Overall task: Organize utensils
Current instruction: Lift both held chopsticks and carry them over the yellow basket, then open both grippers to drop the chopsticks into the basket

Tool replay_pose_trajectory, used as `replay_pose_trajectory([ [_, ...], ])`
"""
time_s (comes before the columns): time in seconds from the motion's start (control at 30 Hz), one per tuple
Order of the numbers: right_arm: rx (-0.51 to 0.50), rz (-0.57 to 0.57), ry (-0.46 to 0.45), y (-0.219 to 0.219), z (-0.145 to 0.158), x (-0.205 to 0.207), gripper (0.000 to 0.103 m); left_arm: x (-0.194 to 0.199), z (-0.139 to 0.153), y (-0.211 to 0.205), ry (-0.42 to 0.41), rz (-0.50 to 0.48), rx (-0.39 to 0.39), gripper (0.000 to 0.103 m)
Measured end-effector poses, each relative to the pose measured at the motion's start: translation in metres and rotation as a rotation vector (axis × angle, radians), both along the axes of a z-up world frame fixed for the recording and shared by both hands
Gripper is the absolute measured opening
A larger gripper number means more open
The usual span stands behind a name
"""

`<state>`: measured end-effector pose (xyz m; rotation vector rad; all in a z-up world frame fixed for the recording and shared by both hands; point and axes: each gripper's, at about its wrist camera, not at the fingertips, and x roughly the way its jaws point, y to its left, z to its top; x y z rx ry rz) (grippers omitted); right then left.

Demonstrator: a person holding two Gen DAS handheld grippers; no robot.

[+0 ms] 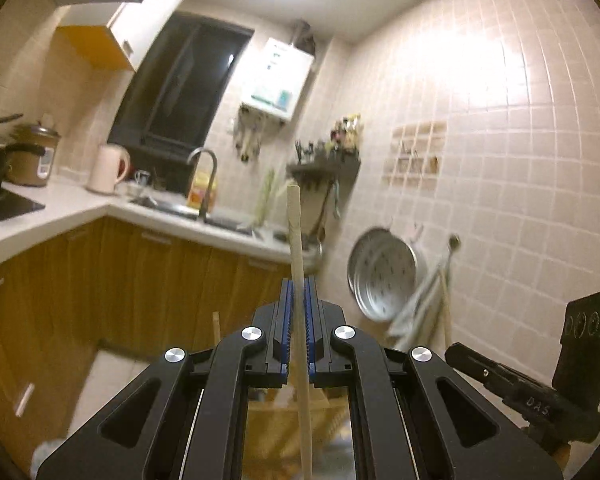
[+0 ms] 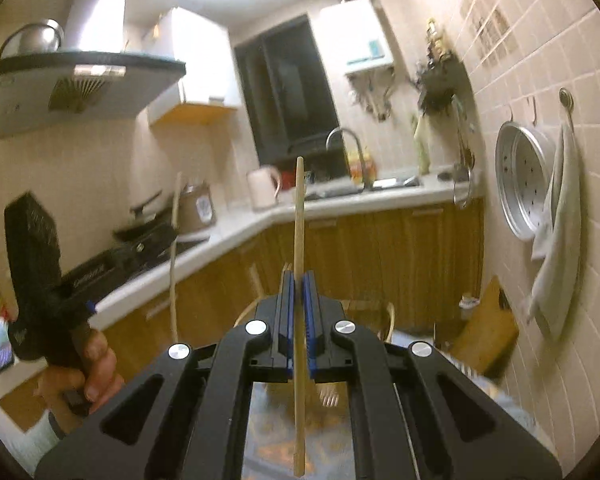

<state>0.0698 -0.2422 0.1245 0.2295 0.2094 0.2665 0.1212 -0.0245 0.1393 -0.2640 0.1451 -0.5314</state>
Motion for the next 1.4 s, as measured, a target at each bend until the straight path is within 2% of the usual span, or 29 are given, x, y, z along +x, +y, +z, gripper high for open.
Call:
replay_pose_trajectory([
  [0.3, 0.122, -0.092, -0.019, -0.034, 0.002, 0.087, 0.003, 0.054, -0.003, -0.012, -0.041, 0.072, 0.001, 0.003],
  [0.5, 0.105, -0.18, -0.025, -0.034, -0.019, 0.121, 0.003, 0.081, -0.014, -0.012, -0.047, 0.112, 0.014, 0.004],
  [0.7, 0.029, -0.239, -0.055, -0.017, -0.041, 0.131, 0.003, 0.098, -0.03, -0.008, -0.017, 0.114, -0.005, 0.004],
  [0.93, -0.047, -0.273, -0.087, -0.003, -0.055, 0.134, 0.003, 0.095, -0.038, -0.015, -0.05, 0.145, 0.047, 0.004],
  [1.13, -0.067, -0.271, -0.083, 0.001, -0.065, 0.133, 0.004, 0.097, -0.052, -0.024, -0.081, 0.2, 0.111, 0.004],
  [1.23, -0.094, -0.273, -0.083, 0.006, -0.069, 0.131, 0.004, 0.1, -0.057, -0.022, -0.056, 0.188, 0.103, 0.004],
  [1.4, -0.073, -0.226, -0.045, 0.003, -0.072, 0.122, 0.005, 0.095, -0.054, -0.018, -0.059, 0.178, 0.106, 0.007],
])
